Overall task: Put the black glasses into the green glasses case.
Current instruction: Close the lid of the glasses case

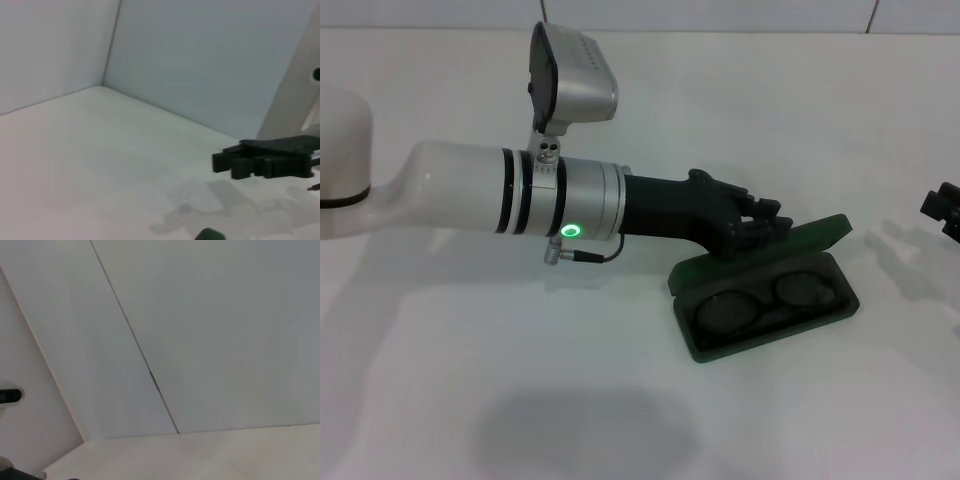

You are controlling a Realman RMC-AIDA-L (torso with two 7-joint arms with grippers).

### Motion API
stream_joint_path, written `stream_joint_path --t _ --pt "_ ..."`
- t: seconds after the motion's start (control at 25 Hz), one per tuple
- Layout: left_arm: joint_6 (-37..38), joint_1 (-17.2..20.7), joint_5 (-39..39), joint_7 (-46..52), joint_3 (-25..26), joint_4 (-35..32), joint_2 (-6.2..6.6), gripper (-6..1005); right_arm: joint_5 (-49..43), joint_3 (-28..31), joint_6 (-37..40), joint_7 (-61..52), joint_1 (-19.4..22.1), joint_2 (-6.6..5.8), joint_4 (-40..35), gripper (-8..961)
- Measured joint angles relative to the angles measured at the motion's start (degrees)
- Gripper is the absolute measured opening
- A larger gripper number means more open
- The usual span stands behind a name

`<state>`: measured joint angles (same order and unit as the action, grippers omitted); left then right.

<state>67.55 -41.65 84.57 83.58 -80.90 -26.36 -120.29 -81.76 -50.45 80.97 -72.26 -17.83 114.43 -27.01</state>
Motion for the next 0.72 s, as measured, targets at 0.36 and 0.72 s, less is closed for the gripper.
stream_joint_path --t 0.36,0.72 --pt "-1.86 0.13 -0.01 0.4 -1.54 0.43 -0.04 263 0.09 0.0 -0.28 0.02 -0.01 0.0 -0.25 395" --pt "-1.44 0.34 -0.23 0.52 -3.9 0.51 -0.12 275 0.07 0.0 -0.72 0.02 -0.09 0.0 -0.22 401"
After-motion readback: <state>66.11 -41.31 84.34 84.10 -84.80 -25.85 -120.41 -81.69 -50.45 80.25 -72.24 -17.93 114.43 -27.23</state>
